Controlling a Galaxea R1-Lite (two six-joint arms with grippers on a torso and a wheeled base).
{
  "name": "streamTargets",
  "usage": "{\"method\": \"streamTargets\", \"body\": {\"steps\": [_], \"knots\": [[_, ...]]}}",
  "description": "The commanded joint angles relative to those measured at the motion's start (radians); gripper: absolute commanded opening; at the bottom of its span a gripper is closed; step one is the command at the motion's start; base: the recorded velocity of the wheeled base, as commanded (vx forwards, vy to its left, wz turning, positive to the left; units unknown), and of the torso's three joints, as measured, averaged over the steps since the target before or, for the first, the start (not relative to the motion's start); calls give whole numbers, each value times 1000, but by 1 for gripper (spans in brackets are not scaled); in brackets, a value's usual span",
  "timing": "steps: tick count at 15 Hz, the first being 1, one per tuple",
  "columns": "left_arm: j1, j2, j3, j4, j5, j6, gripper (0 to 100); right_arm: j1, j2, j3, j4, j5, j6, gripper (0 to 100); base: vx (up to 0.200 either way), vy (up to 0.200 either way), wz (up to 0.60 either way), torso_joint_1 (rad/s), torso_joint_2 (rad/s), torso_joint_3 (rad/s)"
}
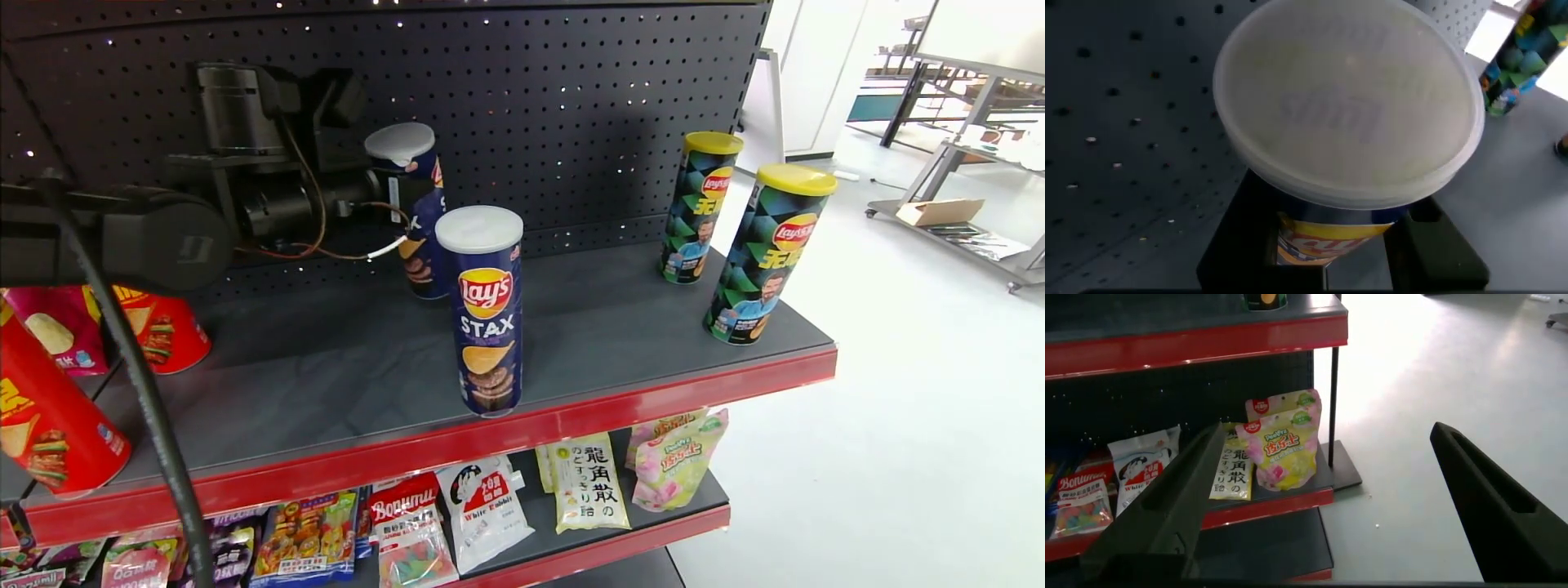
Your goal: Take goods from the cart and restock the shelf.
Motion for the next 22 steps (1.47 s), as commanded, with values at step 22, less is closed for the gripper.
{"method": "streamTargets", "body": {"steps": [22], "knots": [[-66, 37, -16, 23, 37, -51, 0, 0, 1, -1, 0, 0, 0, 100, 0, 0, 0, 0, 0, 0]]}}
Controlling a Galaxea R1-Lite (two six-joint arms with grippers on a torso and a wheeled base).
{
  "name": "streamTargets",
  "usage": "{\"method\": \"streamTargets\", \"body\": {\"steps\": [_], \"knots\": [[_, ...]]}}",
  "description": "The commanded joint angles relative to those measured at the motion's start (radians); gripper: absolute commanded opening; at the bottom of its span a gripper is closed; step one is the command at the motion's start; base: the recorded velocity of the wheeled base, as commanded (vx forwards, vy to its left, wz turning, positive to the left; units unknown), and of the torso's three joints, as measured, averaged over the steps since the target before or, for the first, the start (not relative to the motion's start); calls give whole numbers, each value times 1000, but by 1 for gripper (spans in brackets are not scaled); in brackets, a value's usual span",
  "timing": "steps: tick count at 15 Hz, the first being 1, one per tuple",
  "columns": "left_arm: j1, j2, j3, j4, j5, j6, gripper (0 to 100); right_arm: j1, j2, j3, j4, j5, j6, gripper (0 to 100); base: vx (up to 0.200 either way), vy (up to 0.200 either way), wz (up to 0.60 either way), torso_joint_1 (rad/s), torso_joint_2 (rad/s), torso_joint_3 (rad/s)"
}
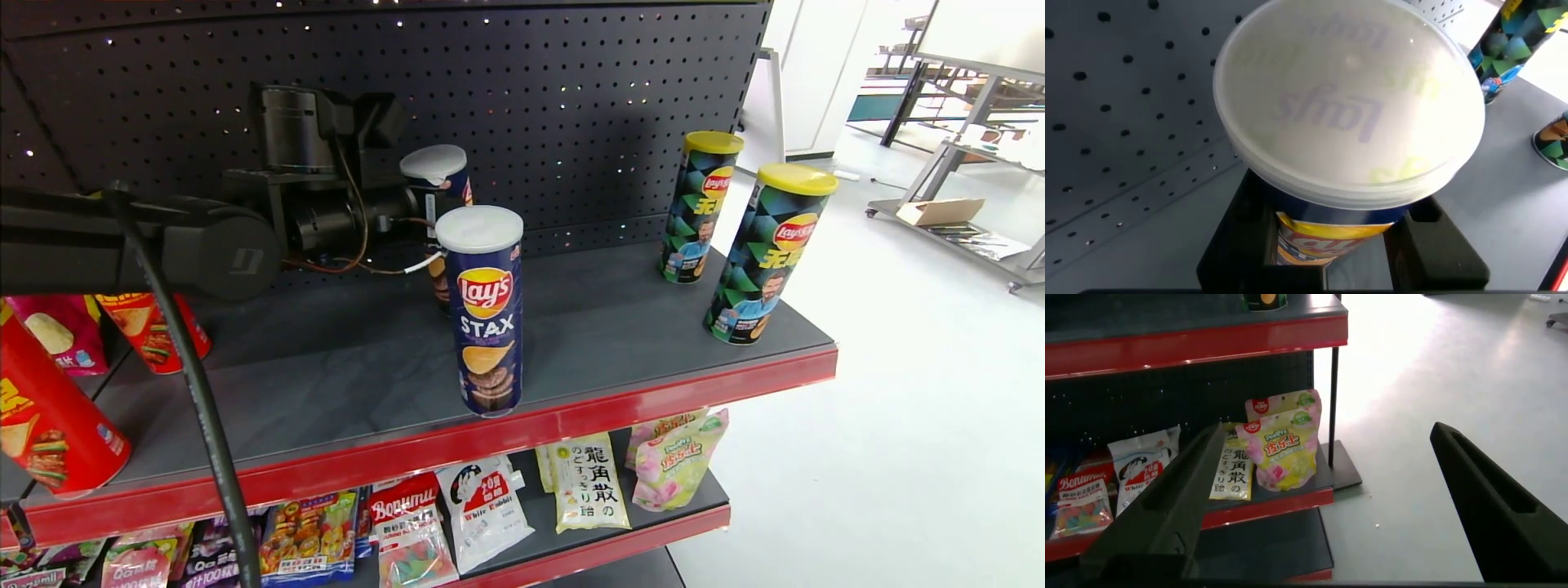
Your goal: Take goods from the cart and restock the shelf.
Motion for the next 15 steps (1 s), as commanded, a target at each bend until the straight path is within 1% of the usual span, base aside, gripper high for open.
{"method": "streamTargets", "body": {"steps": [1, 7, 10, 12, 15], "knots": [[0, -7, 2, -3, 1, 0, 0, 0, 1, 0, 0, 0, 0, 100, 0, 0, 0, 0, 0, 0], [-17, -8, 2, 5, -10, -8, 0, 0, 1, 0, 0, 0, 0, 100, 0, 0, 0, 0, 0, 0], [-17, 4, 2, 4, -4, -5, 0, 0, 1, 0, 0, 0, 0, 100, 0, 0, 0, 0, 0, 0], [-22, 2, 3, 5, -12, -7, 0, 0, 1, 2, 0, 0, 0, 100, 0, 0, 0, 0, 0, 0], [-22, 10, 2, 25, -13, -8, 0, 0, 1, 0, 0, 0, 0, 100, 0, 0, 0, 0, 0, 0]]}}
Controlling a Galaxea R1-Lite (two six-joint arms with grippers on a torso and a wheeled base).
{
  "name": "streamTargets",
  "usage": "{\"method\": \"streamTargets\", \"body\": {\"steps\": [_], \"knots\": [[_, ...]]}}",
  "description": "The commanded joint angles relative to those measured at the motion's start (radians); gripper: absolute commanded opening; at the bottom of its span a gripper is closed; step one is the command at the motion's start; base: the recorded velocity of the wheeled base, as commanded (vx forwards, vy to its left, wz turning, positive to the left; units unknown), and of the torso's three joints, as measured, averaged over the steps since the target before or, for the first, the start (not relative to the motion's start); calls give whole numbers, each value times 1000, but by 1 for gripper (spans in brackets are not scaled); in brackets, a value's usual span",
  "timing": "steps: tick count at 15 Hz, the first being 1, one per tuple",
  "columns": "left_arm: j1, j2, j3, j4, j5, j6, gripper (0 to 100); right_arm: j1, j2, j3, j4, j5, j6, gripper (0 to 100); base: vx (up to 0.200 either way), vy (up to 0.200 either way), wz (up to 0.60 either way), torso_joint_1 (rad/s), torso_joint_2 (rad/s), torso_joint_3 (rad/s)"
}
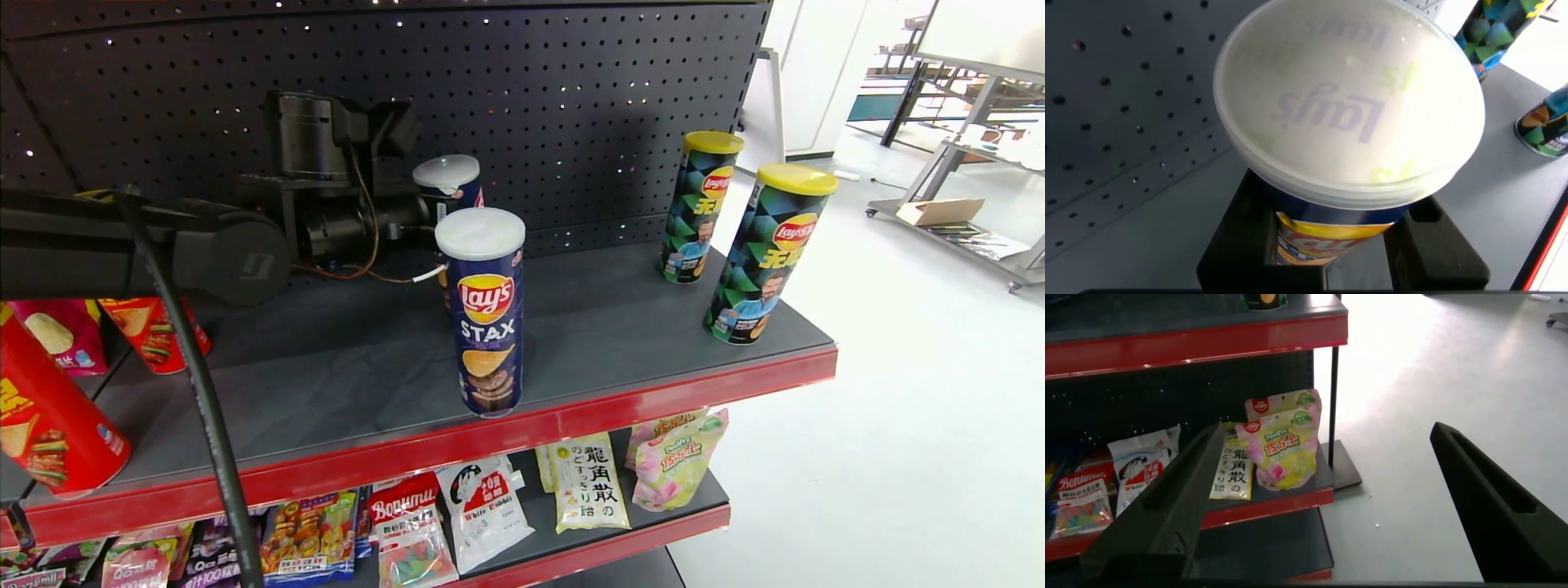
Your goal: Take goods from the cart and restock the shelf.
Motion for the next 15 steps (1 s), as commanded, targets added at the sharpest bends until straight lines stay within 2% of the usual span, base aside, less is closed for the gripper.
{"method": "streamTargets", "body": {"steps": [1, 7, 8, 13, 15], "knots": [[0, 4, -1, 3, 0, -1, 0, 0, 1, -1, 0, 0, -1, 100, 0, 0, 0, 0, 0, 0], [0, 9, 2, 6, 5, 2, 0, 0, 1, -1, 0, 0, -1, 100, 0, 0, 0, 0, 0, 0], [0, 9, -1, 6, 6, 2, 100, 0, 1, -1, 0, 0, -1, 100, 0, 0, 0, 0, 0, 0], [0, -18, 30, 3, 8, 8, 100, 0, 1, -1, 0, 0, -1, 100, 0, 0, 0, 0, 0, 0], [5, -74, 102, 1, 8, 8, 100, 0, 1, 0, 0, 0, -1, 100, 0, 0, 0, 0, 0, 0]]}}
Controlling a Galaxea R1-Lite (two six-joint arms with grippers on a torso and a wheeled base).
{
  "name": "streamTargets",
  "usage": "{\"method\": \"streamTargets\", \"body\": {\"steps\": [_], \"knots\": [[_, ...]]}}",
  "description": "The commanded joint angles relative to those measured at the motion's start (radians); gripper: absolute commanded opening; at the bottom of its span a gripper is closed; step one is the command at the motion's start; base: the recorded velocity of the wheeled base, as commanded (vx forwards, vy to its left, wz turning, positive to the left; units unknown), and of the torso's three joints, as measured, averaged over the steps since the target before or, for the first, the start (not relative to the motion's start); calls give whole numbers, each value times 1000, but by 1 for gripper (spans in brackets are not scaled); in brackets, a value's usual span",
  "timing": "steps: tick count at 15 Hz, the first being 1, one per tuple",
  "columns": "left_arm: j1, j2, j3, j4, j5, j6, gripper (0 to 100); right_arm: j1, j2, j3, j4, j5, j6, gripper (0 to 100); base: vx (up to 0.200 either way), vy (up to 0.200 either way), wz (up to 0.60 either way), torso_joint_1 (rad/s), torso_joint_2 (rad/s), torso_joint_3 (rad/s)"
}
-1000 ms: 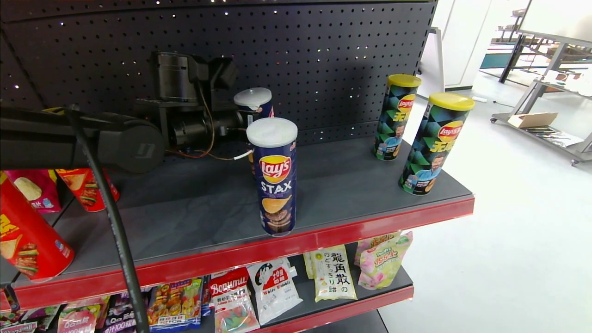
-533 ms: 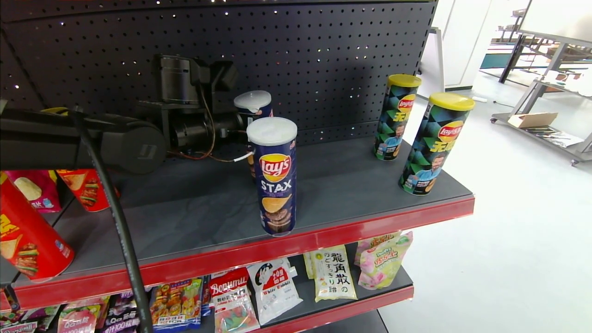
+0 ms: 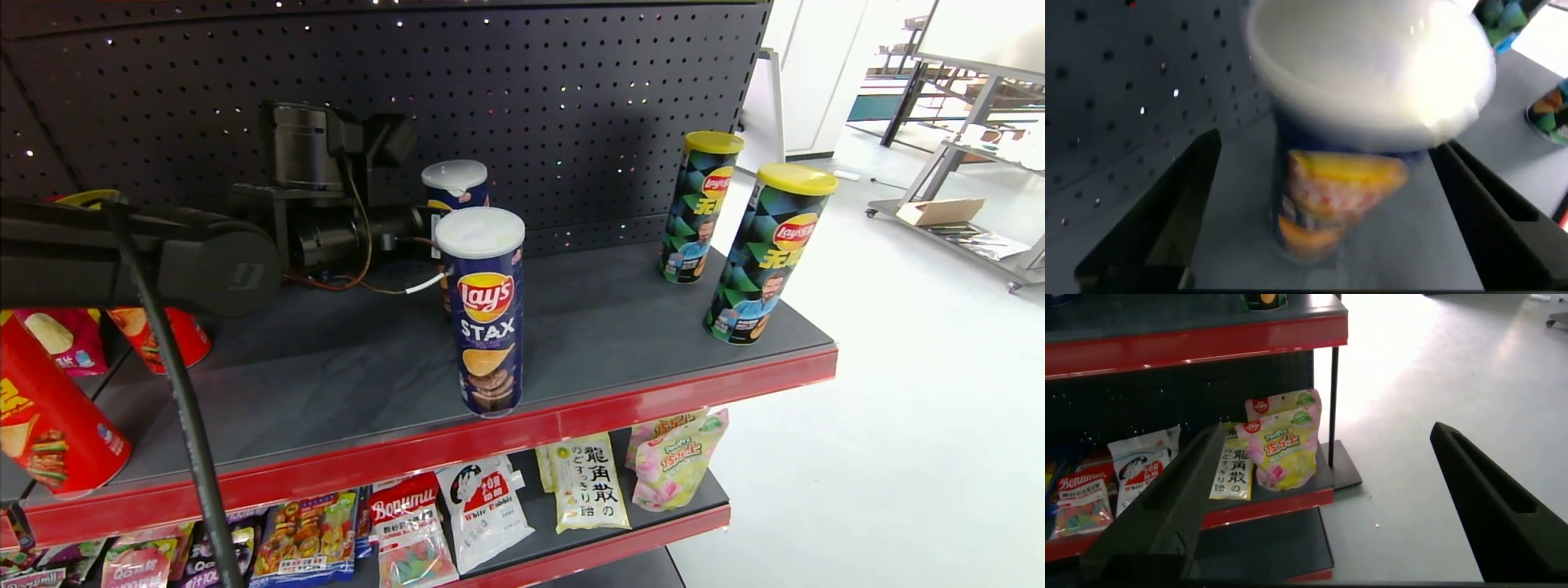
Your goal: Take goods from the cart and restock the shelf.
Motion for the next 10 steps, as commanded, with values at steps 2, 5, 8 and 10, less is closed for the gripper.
{"method": "streamTargets", "body": {"steps": [2, 5, 8, 10], "knots": [[24, -119, 127, -4, 0, 3, 100, 0, 1, -1, 0, 0, 0, 100, 0, 0, 0, 0, 0, 0], [73, -245, 268, -4, 0, 4, 100, 0, 1, 0, 0, 0, 0, 100, 0, 0, 0, 0, 0, 0], [101, -507, 528, -1, 0, 30, 100, -2, 1, 0, 0, 0, 0, 100, 0, 0, 0, 0, 0, 0], [132, -736, 652, 59, -9, 50, 100, 0, 1, -1, 0, 0, 0, 100, 0, 0, 0, 0, 0, 0]]}}
